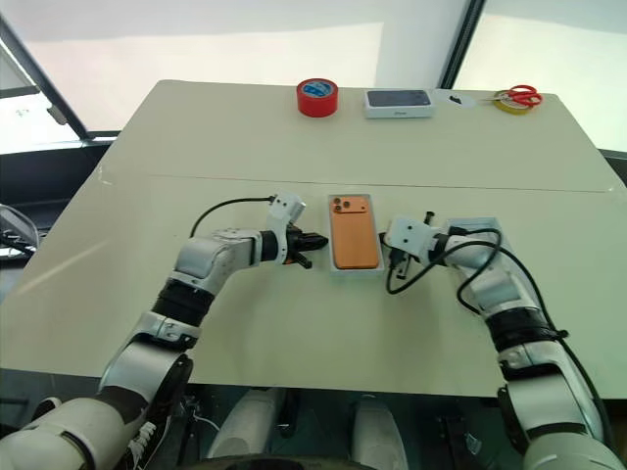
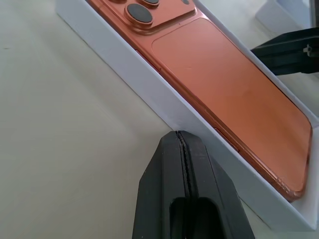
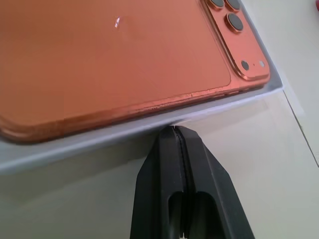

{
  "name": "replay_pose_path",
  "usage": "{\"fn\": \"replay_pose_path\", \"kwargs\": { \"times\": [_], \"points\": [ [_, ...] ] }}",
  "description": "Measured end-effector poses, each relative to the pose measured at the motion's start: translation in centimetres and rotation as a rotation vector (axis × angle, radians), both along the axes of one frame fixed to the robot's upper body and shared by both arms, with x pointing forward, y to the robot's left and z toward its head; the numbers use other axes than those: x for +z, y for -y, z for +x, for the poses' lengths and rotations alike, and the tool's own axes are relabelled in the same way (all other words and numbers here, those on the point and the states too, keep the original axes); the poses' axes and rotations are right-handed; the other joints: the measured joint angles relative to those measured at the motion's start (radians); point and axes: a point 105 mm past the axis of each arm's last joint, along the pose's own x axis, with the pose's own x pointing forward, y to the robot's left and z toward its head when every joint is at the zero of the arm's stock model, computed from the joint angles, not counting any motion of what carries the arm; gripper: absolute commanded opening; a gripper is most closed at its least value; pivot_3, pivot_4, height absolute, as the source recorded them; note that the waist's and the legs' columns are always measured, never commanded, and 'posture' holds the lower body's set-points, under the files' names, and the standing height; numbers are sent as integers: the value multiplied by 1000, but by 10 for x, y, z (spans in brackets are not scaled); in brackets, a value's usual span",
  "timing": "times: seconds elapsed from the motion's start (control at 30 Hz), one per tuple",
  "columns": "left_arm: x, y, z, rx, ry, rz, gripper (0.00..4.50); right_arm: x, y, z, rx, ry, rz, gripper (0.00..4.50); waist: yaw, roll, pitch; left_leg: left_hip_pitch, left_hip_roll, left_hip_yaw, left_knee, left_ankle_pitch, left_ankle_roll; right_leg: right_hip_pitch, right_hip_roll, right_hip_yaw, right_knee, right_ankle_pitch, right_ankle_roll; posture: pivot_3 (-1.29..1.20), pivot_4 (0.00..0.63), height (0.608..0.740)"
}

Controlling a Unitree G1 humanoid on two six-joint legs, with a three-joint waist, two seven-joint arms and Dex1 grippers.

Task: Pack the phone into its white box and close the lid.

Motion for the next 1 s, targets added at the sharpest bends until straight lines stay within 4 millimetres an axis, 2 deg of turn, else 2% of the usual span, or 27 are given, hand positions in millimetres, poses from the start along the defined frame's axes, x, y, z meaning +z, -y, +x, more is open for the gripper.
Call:
{"fn": "replay_pose_path", "kwargs": {
  "times": [0.2,0.4,0.6,0.77,1.0],
  "points": [
    [-1,38,-6,-89,-1,-9,22,1,34,-27,-56,-25,-61,0,-6,0,0,-1,0,1,0,0,1,2,0,0,0,0,0,0,150,738],
    [-5,57,-21,-174,-42,-43,22,4,56,-33,-125,-24,-74,0,-20,1,1,0,1,1,0,0,1,1,1,0,1,0,0,0,150,738],
    [-6,58,-22,-201,-23,-33,22,4,57,-34,-139,-32,-71,0,-26,1,1,-1,1,1,0,0,1,2,1,0,1,0,0,0,150,738],
    [-6,47,-13,-194,23,-8,22,4,53,-34,-113,-26,-77,0,-36,1,1,0,1,1,1,0,1,2,1,0,1,0,0,0,150,738],
    [-4,42,-5,-153,63,-9,22,1,51,-42,-80,-136,-21,0,-37,1,1,0,1,1,1,0,1,2,2,0,1,0,1,0,150,738]
  ]
}}
